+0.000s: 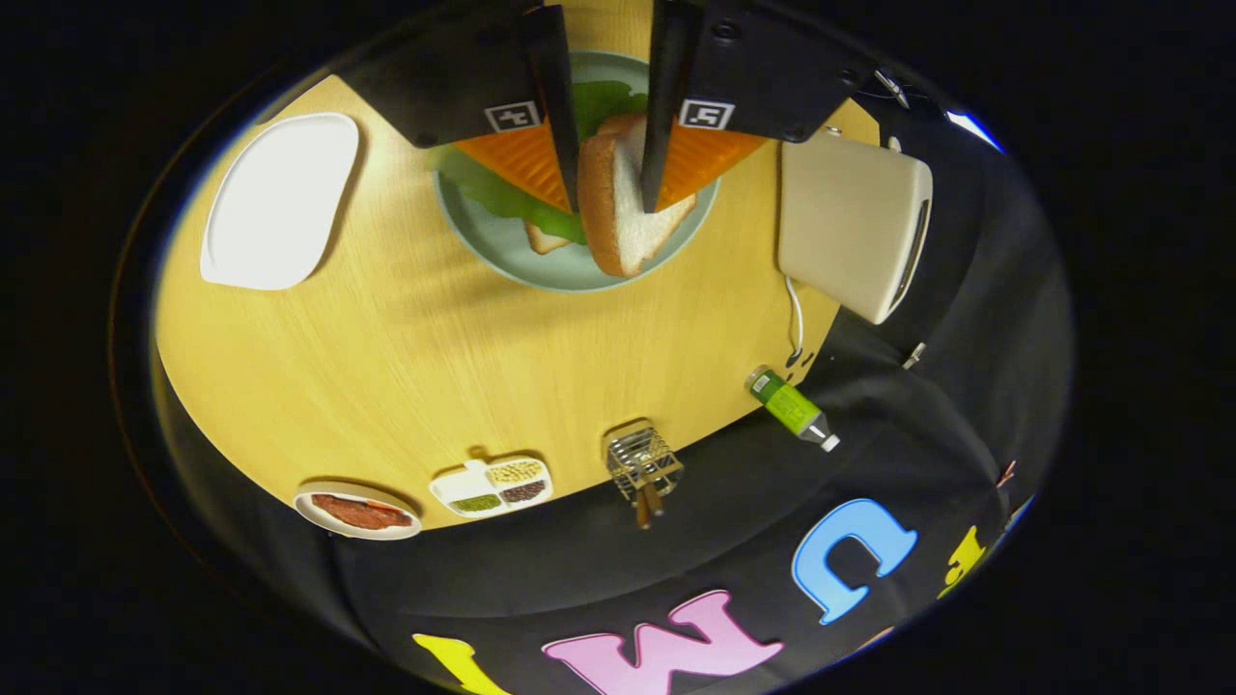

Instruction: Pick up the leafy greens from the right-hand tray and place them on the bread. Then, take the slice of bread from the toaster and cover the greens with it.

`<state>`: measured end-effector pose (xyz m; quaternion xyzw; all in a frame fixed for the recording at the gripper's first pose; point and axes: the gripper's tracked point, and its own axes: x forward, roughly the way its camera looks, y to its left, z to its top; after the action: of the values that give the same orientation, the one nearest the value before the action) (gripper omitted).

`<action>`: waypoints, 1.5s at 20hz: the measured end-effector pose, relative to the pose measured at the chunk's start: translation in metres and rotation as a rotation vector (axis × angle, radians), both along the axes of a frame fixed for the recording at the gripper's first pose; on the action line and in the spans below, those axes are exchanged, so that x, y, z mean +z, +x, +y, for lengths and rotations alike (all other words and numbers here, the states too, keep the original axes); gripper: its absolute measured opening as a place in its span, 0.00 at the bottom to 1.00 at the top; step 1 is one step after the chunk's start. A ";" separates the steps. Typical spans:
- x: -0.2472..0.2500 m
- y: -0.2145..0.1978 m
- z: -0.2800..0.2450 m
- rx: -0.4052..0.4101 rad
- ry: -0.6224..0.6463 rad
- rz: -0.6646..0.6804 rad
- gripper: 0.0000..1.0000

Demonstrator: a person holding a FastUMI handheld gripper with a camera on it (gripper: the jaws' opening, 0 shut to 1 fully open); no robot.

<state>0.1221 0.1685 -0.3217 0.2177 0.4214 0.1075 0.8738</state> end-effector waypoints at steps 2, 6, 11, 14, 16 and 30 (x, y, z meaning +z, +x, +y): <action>-0.004 0.002 -0.016 -0.024 -0.040 -0.007 0.48; 0.002 0.000 -0.047 -0.053 -0.113 -0.050 0.71; 0.041 -0.002 -0.092 -0.088 -0.231 -0.166 0.98; 0.087 -0.006 -0.122 -0.125 -0.322 -0.287 0.99; 0.122 -0.013 -0.142 -0.155 -0.379 -0.369 0.99; 0.301 -0.113 -0.215 -0.434 -0.560 -0.695 0.98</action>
<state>0.0094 -0.0461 -0.0208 0.0084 0.0626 -0.1279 0.9898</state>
